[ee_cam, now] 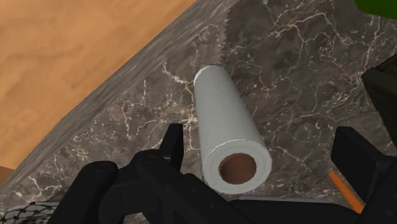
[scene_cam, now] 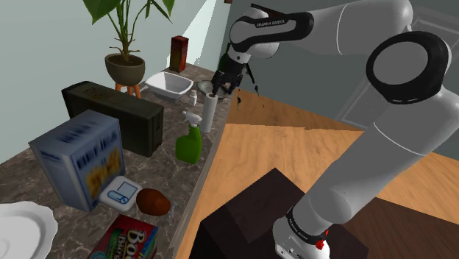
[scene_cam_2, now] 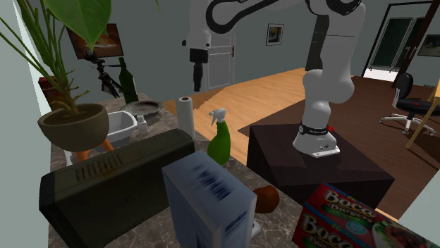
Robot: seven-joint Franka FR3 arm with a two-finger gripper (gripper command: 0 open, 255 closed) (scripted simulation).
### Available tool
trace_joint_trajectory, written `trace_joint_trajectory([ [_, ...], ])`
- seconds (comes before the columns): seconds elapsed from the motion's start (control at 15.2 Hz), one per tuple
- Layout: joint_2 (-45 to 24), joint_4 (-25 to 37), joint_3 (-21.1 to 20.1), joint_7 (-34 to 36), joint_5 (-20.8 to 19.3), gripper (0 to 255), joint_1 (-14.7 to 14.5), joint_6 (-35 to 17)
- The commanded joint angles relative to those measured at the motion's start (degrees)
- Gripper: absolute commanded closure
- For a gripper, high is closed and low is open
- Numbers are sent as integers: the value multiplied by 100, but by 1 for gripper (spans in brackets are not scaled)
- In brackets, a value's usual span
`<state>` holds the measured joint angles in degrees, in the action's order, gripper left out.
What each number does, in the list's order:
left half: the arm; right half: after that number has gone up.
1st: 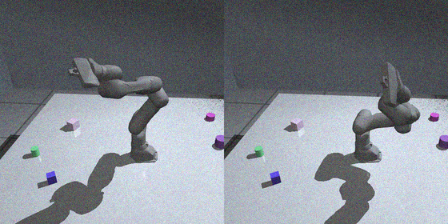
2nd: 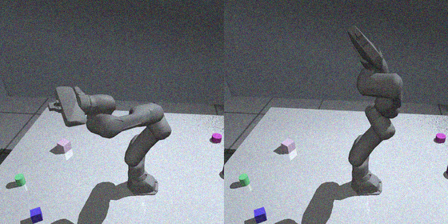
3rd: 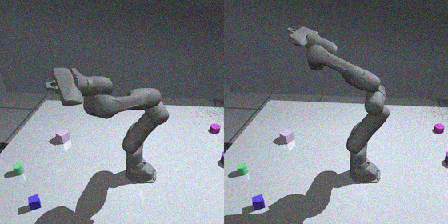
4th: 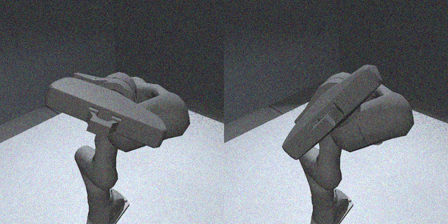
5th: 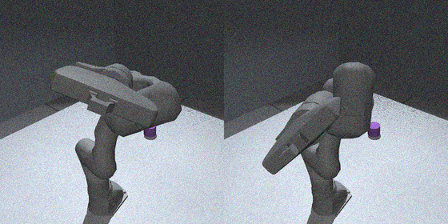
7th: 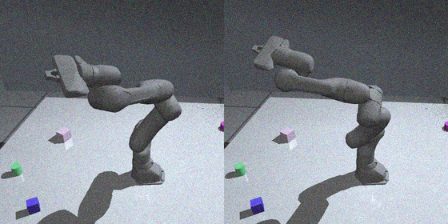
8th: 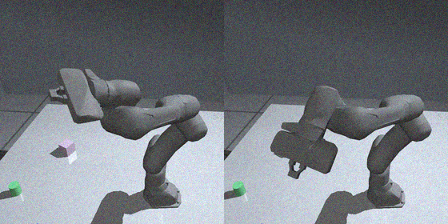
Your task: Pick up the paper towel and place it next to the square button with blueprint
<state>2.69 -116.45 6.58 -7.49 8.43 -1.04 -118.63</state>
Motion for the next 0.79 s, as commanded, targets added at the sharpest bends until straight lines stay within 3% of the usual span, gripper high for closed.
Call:
trace_joint_trajectory([
  [0.0,-422,334,16,-76,71,0,7,-100],
  [0.13,-740,615,23,-131,125,0,20,-145],
  [0.73,-992,346,-15,-182,206,0,-7,-664],
])
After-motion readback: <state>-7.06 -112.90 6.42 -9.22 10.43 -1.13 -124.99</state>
